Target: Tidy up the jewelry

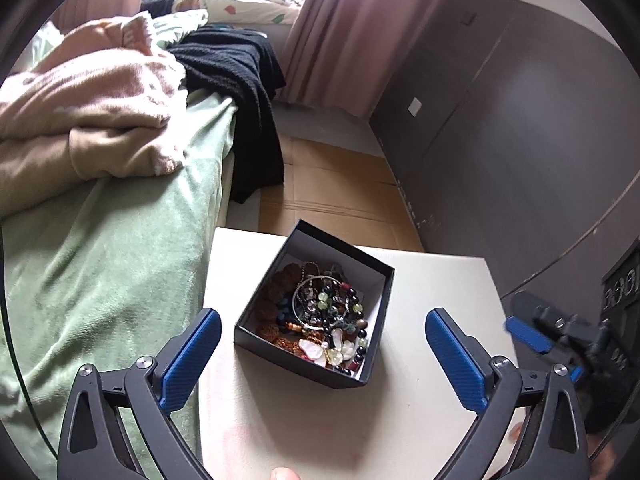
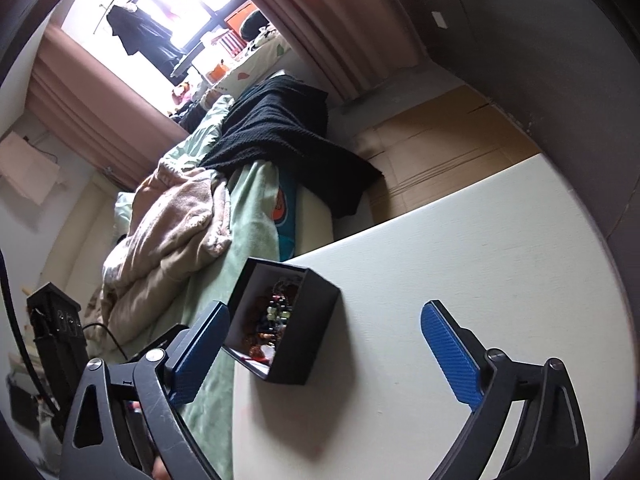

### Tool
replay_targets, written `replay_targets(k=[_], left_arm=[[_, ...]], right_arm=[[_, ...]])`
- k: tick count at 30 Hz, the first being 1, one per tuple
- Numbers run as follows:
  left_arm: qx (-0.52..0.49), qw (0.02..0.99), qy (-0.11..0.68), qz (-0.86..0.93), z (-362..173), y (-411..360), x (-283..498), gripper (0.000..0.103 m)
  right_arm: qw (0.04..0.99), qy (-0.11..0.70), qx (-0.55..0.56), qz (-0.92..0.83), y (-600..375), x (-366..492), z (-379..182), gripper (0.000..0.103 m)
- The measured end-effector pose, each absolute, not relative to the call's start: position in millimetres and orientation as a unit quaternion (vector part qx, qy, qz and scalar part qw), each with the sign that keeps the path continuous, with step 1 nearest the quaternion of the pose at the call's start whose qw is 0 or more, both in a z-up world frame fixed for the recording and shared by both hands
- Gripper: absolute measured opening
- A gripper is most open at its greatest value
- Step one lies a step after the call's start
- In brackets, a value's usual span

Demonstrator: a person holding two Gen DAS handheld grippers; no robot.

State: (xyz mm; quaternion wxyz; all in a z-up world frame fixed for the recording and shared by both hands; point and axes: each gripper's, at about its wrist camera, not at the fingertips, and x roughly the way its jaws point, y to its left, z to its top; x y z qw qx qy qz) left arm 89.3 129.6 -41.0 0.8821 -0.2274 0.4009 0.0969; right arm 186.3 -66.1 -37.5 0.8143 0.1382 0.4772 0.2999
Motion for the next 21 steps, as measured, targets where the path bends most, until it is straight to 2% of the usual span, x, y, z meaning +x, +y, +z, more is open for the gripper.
replay_targets(k=[21], left_arm=[[-0.112, 0.912, 0.376, 0.117, -19.8, 60.8, 61.1, 0.102]], right_arm=[[0.847, 0.454, 0.072, 0.266, -121.7, 153.7, -20.6, 0.103]])
